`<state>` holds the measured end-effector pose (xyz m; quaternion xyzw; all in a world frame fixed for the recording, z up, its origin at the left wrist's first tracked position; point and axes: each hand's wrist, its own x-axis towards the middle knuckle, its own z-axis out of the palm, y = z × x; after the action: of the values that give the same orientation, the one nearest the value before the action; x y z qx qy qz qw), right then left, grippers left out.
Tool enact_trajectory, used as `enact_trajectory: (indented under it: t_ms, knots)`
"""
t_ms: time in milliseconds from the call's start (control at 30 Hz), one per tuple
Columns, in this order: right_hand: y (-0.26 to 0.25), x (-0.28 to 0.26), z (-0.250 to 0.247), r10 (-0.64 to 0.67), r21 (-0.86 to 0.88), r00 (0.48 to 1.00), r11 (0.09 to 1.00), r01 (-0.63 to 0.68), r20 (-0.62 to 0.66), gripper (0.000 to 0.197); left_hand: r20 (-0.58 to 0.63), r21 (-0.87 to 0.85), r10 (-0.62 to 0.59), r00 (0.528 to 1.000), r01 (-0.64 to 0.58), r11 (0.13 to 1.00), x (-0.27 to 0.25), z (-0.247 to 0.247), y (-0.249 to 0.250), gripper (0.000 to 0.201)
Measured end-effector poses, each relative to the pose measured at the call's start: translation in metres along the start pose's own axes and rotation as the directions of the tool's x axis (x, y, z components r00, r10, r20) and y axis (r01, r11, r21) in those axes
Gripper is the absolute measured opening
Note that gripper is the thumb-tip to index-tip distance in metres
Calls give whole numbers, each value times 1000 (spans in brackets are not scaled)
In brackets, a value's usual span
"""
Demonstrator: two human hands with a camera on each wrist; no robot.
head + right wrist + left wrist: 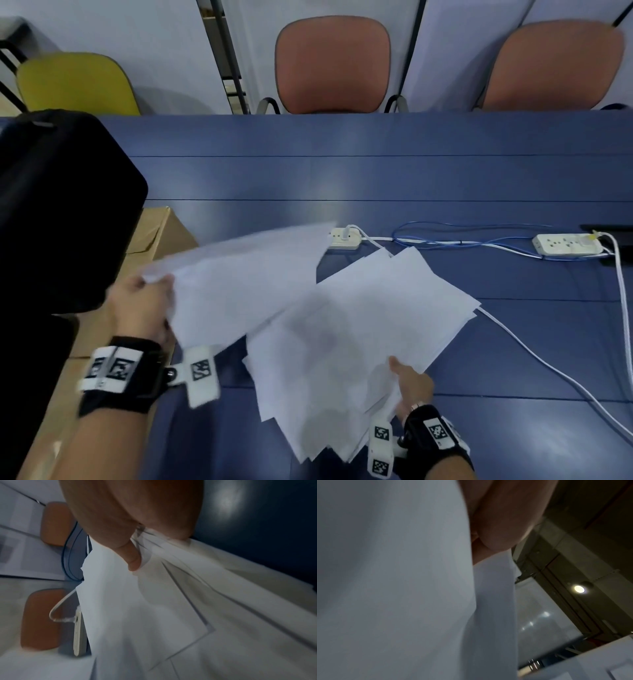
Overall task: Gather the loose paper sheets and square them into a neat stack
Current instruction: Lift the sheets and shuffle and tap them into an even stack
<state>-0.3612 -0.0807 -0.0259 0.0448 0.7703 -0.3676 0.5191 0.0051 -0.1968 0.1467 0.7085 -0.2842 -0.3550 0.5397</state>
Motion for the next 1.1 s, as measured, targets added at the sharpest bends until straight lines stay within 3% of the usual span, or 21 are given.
enact_trajectory:
  t_ms: [67, 133, 367, 533, 667, 733, 800, 900, 967, 1033, 1100]
  knots:
    - [8, -11, 8, -3, -15, 999, 1000, 4, 47, 60, 102, -69, -102, 990, 109, 992, -23, 24, -15, 29]
    - [16, -17, 14, -5, -23, 997, 1000, 7, 74, 59, 118, -132, -141, 983, 157, 979, -43, 35, -14, 29]
    - [28, -11, 13, -73, -52, 997, 996, 74, 29, 37, 96, -276, 131, 987, -100, 956, -64, 21, 62, 21]
    - [25, -8, 18, -87, -65, 995, 994, 90, 47, 36, 170, -268, -39, 985, 84, 960, -47, 44, 19, 24]
    - [21, -6, 18, -79, -62, 995, 995, 83, 59, 35, 190, -56, -137, 972, 150, 987, -50, 73, -51, 19]
    - [24, -6, 18, -46, 21, 996, 999, 44, 77, 41, 164, 90, -189, 968, 176, 980, -59, 83, -84, 12]
    - [28, -3, 17, -27, 128, 997, 992, 17, 73, 43, 138, 245, -242, 960, 204, 948, -66, 88, -120, 21]
    - [28, 2, 18, -68, 247, 991, 968, 38, 115, 74, 145, 405, -336, 931, 254, 878, -76, 87, -150, 26]
    - [25, 3, 20, -63, 273, 991, 961, 30, 114, 77, 241, 611, -406, 881, 187, 769, -83, 82, -154, 31]
    - [20, 5, 22, -137, 163, 989, 978, 127, 50, 66, 294, 828, -462, 837, 18, 560, -85, 74, -147, 42]
    - [17, 10, 23, -186, 43, 982, 982, 186, 14, 65, 290, 872, -310, 905, -116, 475, -75, 73, -139, 52]
